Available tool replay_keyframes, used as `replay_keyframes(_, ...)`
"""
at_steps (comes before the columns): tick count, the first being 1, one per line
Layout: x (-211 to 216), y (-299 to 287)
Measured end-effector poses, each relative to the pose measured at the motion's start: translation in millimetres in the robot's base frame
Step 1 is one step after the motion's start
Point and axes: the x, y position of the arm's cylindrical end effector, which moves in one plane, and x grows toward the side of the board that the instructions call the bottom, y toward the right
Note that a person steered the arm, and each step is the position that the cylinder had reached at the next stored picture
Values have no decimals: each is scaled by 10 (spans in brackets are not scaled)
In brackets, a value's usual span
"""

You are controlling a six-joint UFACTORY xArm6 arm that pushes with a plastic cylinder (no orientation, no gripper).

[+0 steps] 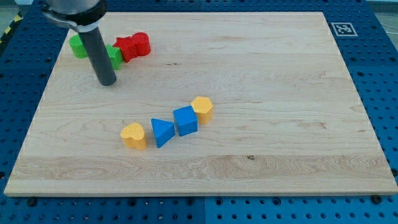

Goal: Push the green star to the right of the green circle

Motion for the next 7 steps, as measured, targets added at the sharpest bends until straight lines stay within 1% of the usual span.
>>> replay_keyframes(2, -11, 363)
replay_keyframes(5, -38, 322)
replay_keyframes(7, -155, 321)
